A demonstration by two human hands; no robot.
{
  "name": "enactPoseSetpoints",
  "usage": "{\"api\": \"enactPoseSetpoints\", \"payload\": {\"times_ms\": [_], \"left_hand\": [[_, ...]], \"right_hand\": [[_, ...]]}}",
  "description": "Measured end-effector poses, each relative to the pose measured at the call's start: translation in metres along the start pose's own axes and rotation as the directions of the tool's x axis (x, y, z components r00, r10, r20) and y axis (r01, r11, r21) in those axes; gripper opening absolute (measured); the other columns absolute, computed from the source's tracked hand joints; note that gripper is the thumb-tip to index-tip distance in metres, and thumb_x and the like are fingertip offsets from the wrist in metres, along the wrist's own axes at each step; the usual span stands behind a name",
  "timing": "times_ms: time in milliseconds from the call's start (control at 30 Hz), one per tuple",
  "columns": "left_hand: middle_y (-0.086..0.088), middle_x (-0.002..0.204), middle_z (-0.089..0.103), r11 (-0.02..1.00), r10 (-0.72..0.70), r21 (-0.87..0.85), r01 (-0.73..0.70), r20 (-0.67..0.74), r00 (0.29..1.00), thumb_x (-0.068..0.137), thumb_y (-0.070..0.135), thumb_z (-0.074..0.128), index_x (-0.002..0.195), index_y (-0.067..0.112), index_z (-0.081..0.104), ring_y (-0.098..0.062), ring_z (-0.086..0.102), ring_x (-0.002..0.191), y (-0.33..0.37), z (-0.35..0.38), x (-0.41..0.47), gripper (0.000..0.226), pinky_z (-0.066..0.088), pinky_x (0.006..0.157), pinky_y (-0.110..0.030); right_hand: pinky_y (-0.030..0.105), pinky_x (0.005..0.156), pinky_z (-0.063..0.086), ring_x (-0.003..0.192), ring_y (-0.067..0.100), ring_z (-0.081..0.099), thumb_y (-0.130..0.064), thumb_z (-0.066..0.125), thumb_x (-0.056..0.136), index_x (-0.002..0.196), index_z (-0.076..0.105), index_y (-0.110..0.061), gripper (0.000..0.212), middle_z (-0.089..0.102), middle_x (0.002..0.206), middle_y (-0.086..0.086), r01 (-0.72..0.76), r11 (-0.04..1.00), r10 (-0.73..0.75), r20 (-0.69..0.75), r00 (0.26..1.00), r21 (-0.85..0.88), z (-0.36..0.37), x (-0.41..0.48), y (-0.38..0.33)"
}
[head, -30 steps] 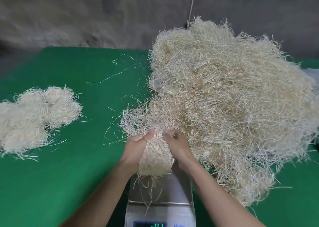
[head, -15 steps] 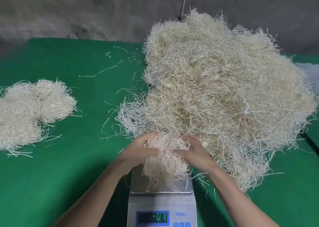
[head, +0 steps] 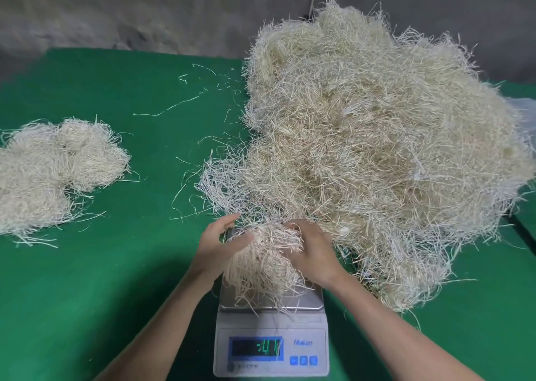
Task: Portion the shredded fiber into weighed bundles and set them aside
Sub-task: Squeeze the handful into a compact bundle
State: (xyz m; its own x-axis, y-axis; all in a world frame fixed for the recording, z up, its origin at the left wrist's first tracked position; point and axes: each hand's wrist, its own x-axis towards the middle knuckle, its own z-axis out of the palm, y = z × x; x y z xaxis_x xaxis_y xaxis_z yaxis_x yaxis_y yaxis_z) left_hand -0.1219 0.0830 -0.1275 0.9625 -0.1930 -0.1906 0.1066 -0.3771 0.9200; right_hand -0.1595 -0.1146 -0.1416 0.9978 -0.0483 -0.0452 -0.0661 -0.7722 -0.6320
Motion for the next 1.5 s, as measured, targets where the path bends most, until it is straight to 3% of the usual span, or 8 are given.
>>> {"api": "enactPoseSetpoints", "payload": {"times_ms": [100, 200, 300, 400, 567, 800, 1133, 1500], "left_hand": [[0.011, 0.116, 0.06, 0.988, -0.007, -0.155, 0.0, -0.046, 0.999, 0.088, 0.027, 0.061, 0.13, 0.017, 0.053, 0.007, 0.056, 0.104, 0.004, -0.006, -0.001, 0.044, 0.042, 0.08, -0.008], [0.023, 0.103, 0.06, 0.982, -0.005, -0.189, -0.018, -0.12, 0.993, 0.091, 0.024, 0.057, 0.124, 0.014, 0.058, 0.025, 0.053, 0.083, 0.002, -0.012, -0.003, 0.034, 0.036, 0.063, 0.005], [0.014, 0.106, 0.064, 0.974, -0.025, -0.224, -0.017, -0.183, 0.983, 0.092, 0.022, 0.056, 0.121, 0.011, 0.061, 0.01, 0.056, 0.094, 0.001, -0.015, -0.004, 0.032, 0.037, 0.071, -0.004], [0.003, 0.109, 0.066, 0.969, -0.037, -0.245, -0.021, -0.231, 0.972, 0.092, 0.021, 0.056, 0.117, 0.009, 0.063, -0.007, 0.058, 0.102, 0.001, -0.015, -0.006, 0.029, 0.037, 0.075, -0.011], [0.011, 0.098, 0.068, 0.966, -0.028, -0.254, -0.047, -0.282, 0.959, 0.091, 0.017, 0.059, 0.108, 0.013, 0.067, 0.009, 0.06, 0.086, 0.001, -0.012, -0.005, 0.02, 0.042, 0.067, -0.002], [0.009, 0.092, 0.068, 0.96, 0.011, -0.261, -0.098, -0.315, 0.949, 0.09, 0.013, 0.06, 0.1, 0.016, 0.068, 0.014, 0.06, 0.074, 0.003, -0.01, -0.005, 0.014, 0.042, 0.062, -0.002], [0.005, 0.092, 0.069, 0.955, 0.041, -0.263, -0.139, -0.347, 0.937, 0.089, 0.01, 0.059, 0.1, 0.014, 0.068, 0.012, 0.061, 0.074, 0.005, -0.011, -0.009, 0.015, 0.043, 0.061, -0.002], [0.006, 0.092, 0.069, 0.949, 0.047, -0.28, -0.147, -0.336, 0.941, 0.089, 0.01, 0.06, 0.089, 0.024, 0.067, 0.01, 0.061, 0.074, 0.005, -0.008, -0.009, 0.015, 0.043, 0.062, -0.002]], "right_hand": [[0.026, 0.097, 0.024, 0.116, 0.016, 0.045, -0.033, 0.066, 0.085, 0.13, 0.046, -0.026, 0.051, 0.053, 0.128, -0.003, -0.001, 1.0, 0.0, 0.018, 1.0, 0.031, -0.003, 0.003, -0.004], [0.045, 0.104, 0.037, 0.114, 0.015, 0.046, -0.043, 0.069, 0.081, 0.135, 0.04, -0.027, 0.064, 0.05, 0.133, -0.001, -0.056, 0.996, 0.049, 0.095, 0.994, 0.075, -0.022, 0.003, -0.006], [0.046, 0.104, 0.04, 0.12, 0.016, 0.047, -0.049, 0.072, 0.075, 0.137, 0.037, -0.032, 0.073, 0.047, 0.137, -0.003, -0.08, 0.992, 0.062, 0.169, 0.984, 0.098, -0.043, -0.002, -0.007], [0.046, 0.106, 0.035, 0.118, 0.01, 0.045, -0.041, 0.073, 0.077, 0.135, 0.039, -0.035, 0.067, 0.044, 0.137, -0.007, -0.047, 0.991, 0.023, 0.187, 0.982, 0.127, -0.059, -0.006, -0.01], [0.051, 0.112, 0.026, 0.133, 0.015, 0.032, -0.029, 0.06, 0.088, 0.126, 0.042, -0.044, 0.044, 0.039, 0.144, -0.009, 0.03, 0.98, -0.045, 0.075, 0.996, 0.197, -0.061, -0.011, -0.018], [0.051, 0.111, 0.028, 0.13, 0.014, 0.037, -0.031, 0.056, 0.092, 0.116, 0.045, -0.047, 0.031, 0.045, 0.138, -0.01, 0.072, 0.972, -0.079, 0.024, 0.997, 0.223, -0.061, -0.012, -0.021], [0.03, 0.101, 0.029, 0.117, 0.006, 0.044, -0.029, 0.057, 0.092, 0.112, 0.053, -0.04, 0.023, 0.048, 0.124, -0.017, 0.083, 0.96, -0.089, 0.01, 0.996, 0.266, -0.059, -0.012, -0.021], [0.026, 0.095, 0.032, 0.115, 0.007, 0.048, -0.025, 0.059, 0.091, 0.109, 0.055, -0.038, 0.022, 0.055, 0.123, -0.011, 0.105, 0.947, -0.109, -0.004, 0.994, 0.304, -0.058, -0.012, -0.021]]}}
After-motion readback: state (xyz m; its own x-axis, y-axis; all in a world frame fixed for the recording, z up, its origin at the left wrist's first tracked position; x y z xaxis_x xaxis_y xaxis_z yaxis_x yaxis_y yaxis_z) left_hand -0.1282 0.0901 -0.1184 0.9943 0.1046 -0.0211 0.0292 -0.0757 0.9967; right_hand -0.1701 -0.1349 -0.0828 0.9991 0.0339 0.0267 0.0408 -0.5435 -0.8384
